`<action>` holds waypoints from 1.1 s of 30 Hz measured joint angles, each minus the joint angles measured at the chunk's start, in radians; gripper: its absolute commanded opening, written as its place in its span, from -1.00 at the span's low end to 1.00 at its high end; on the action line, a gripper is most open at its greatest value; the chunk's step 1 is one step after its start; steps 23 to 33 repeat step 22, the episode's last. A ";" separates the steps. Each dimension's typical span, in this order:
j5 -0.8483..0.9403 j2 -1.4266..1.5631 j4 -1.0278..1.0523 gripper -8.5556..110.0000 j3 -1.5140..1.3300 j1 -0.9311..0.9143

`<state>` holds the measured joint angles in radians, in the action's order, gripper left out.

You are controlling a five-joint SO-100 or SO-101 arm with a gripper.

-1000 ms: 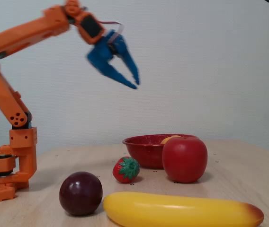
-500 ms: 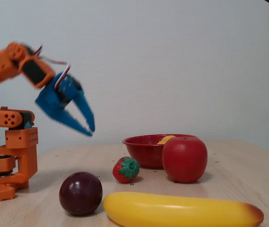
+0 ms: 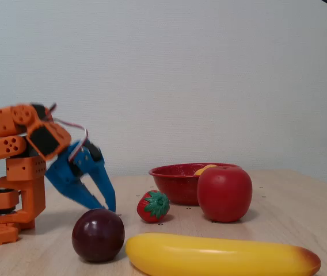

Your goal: Put the peach in the red bowl.

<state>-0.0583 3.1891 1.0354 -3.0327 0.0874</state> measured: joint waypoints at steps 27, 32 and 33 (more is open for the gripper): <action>0.000 0.009 -0.025 -0.85 0.000 -0.009; 0.000 0.009 -0.025 -0.85 0.000 -0.009; 0.000 0.009 -0.025 -0.85 0.000 -0.009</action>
